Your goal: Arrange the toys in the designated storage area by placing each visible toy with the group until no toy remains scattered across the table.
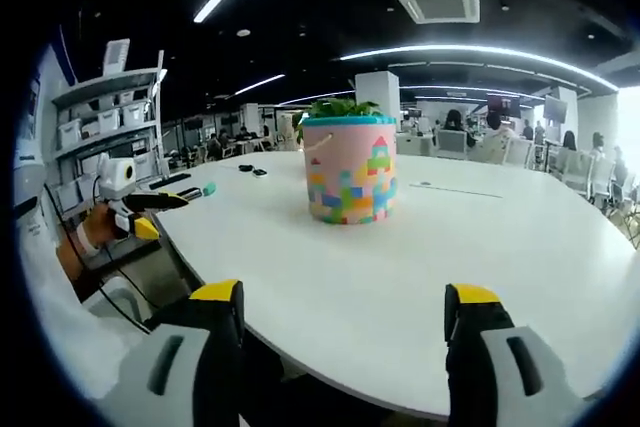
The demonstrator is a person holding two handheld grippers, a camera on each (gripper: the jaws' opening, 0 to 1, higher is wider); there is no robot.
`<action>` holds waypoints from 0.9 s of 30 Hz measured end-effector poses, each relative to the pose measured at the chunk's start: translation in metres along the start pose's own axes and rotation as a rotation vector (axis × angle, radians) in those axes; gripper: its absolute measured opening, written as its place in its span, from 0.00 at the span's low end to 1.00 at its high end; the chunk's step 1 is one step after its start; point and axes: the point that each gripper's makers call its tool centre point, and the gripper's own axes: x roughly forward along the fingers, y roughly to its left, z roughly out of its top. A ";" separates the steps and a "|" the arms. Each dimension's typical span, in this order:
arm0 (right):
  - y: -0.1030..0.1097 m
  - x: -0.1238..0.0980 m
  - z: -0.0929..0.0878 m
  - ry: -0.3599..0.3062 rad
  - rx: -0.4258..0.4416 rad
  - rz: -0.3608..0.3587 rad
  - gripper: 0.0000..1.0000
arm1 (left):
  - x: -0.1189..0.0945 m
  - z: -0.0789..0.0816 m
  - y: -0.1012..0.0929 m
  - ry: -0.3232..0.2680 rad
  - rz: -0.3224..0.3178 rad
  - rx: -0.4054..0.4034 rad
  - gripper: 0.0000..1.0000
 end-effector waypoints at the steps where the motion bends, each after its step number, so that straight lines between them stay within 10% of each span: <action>1: 0.000 0.000 0.000 0.001 0.002 -0.002 0.85 | 0.000 0.000 0.000 -0.001 0.001 0.000 0.99; 27: 0.012 -0.001 0.007 -0.032 -0.002 0.033 0.85 | 0.010 0.015 -0.013 -0.022 -0.008 0.013 0.99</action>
